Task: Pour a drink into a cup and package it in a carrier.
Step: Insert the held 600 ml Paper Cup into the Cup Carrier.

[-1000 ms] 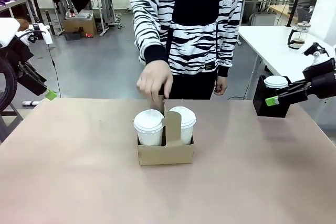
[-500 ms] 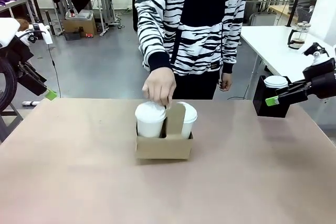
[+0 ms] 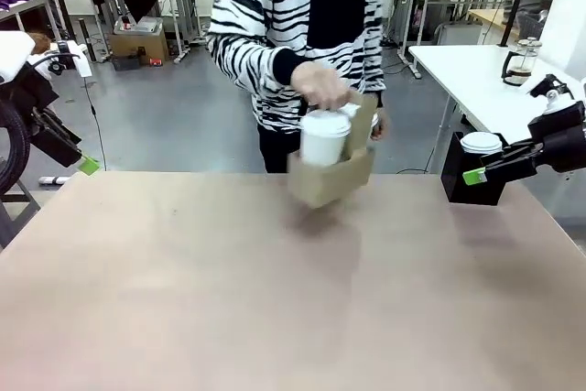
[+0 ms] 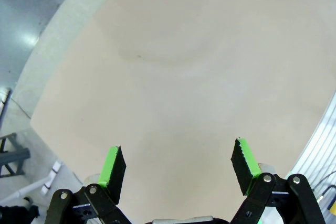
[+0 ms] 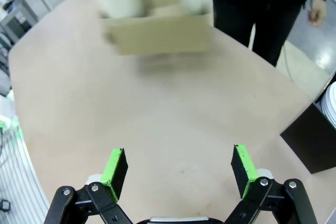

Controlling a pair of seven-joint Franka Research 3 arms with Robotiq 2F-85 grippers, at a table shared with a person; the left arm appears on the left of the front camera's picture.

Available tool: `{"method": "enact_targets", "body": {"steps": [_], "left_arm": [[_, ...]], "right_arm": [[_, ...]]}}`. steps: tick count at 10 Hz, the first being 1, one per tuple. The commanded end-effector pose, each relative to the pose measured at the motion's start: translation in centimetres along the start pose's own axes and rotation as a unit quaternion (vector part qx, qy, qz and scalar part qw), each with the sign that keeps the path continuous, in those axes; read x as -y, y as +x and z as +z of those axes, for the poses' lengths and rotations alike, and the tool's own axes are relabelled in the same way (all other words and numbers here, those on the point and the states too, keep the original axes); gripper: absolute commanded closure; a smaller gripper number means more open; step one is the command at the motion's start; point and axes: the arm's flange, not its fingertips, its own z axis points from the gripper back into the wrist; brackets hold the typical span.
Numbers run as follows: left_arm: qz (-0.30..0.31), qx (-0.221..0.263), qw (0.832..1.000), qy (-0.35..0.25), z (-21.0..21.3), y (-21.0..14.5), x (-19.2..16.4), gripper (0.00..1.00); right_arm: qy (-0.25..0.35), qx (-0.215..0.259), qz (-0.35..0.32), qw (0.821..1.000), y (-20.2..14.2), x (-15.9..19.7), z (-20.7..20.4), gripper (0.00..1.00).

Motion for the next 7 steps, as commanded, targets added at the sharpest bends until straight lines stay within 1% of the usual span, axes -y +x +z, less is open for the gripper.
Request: {"method": "enact_targets", "body": {"steps": [1,7], "left_arm": [[0.001,-0.001,1.0,0.001,0.09,-0.07,0.07,0.0],[0.001,-0.001,1.0,0.001,0.09,-0.07,0.07,0.0]], "right_arm": [[-0.002,0.0,0.014,1.0,0.12,0.16,0.07,0.0],[-0.002,0.0,0.014,1.0,0.12,0.16,0.07,0.0]]}}
